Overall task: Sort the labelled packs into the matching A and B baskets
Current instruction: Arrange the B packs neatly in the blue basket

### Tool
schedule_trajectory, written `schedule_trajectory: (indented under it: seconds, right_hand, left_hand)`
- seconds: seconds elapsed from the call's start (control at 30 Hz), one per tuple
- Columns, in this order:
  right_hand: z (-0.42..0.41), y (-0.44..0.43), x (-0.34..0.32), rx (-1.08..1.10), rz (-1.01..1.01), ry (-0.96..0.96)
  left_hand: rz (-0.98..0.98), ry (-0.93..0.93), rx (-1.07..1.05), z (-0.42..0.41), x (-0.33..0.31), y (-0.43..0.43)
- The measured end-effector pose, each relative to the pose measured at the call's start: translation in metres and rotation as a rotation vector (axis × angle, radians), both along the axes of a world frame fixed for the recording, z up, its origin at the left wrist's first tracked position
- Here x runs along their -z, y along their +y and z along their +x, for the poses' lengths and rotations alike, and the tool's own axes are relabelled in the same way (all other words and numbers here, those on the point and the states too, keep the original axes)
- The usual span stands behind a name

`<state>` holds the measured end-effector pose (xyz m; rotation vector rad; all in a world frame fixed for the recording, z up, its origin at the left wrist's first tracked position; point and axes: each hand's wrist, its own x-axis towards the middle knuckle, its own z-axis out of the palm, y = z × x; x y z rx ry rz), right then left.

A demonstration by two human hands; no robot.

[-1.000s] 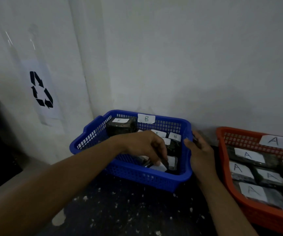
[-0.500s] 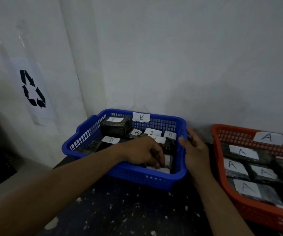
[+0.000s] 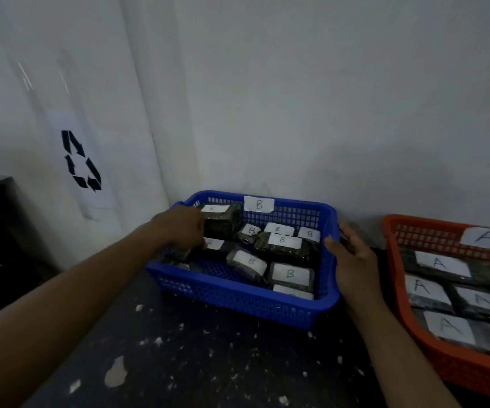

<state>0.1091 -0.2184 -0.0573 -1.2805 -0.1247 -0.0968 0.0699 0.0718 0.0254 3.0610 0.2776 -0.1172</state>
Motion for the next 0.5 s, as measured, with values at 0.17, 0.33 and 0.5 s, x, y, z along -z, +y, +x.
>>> schedule_trajectory:
  seconds: [0.17, 0.33, 0.5]
  right_hand:
    - [-0.001, -0.002, -0.001, 0.003, -0.009, -0.003]
    - [-0.002, -0.001, -0.003, -0.004, 0.012, 0.003]
    - [-0.002, 0.000, -0.001, -0.003, 0.028, 0.019]
  left_hand:
    - [0.110, 0.139, -0.132, 0.005, 0.008, 0.006]
    - [0.131, 0.083, -0.146, 0.010, 0.020, 0.006]
    - [-0.070, 0.019, -0.198, 0.008, 0.002, 0.021]
